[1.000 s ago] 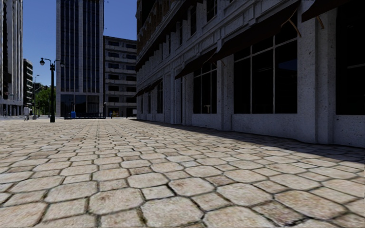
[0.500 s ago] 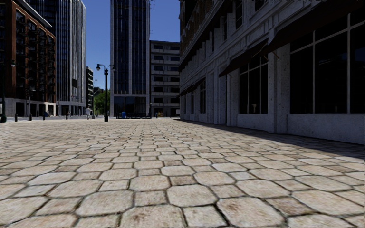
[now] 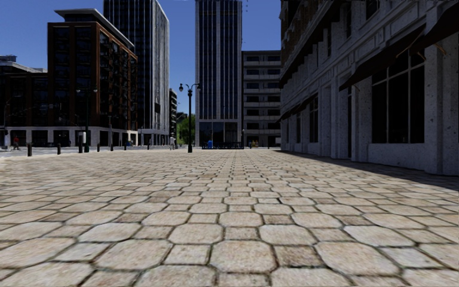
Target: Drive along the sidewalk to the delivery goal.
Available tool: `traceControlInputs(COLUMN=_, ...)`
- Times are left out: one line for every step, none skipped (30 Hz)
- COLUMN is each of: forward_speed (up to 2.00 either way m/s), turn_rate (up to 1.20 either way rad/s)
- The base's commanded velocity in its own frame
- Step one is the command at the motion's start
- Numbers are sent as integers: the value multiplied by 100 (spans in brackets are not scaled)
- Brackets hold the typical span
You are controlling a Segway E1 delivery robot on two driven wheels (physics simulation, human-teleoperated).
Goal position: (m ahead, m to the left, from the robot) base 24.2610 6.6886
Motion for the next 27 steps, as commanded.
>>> traceControlInputs(forward_speed=103, turn_rate=58)
traceControlInputs(forward_speed=103, turn_rate=58)
traceControlInputs(forward_speed=103, turn_rate=58)
traceControlInputs(forward_speed=103, turn_rate=58)
traceControlInputs(forward_speed=103, turn_rate=58)
traceControlInputs(forward_speed=103, turn_rate=58)
traceControlInputs(forward_speed=103, turn_rate=58)
traceControlInputs(forward_speed=102, turn_rate=58)
traceControlInputs(forward_speed=102, turn_rate=58)
traceControlInputs(forward_speed=102, turn_rate=58)
traceControlInputs(forward_speed=102, turn_rate=58)
traceControlInputs(forward_speed=102, turn_rate=58)
traceControlInputs(forward_speed=102, turn_rate=58)
traceControlInputs(forward_speed=102, turn_rate=58)
traceControlInputs(forward_speed=102, turn_rate=58)
traceControlInputs(forward_speed=102, turn_rate=58)
traceControlInputs(forward_speed=101, turn_rate=58)
traceControlInputs(forward_speed=101, turn_rate=58)
traceControlInputs(forward_speed=101, turn_rate=58)
traceControlInputs(forward_speed=101, turn_rate=58)
traceControlInputs(forward_speed=101, turn_rate=58)
traceControlInputs(forward_speed=101, turn_rate=58)
traceControlInputs(forward_speed=101, turn_rate=56)
traceControlInputs(forward_speed=101, turn_rate=0)
traceControlInputs(forward_speed=101, turn_rate=0)
traceControlInputs(forward_speed=101, turn_rate=0)
traceControlInputs(forward_speed=101, turn_rate=0)
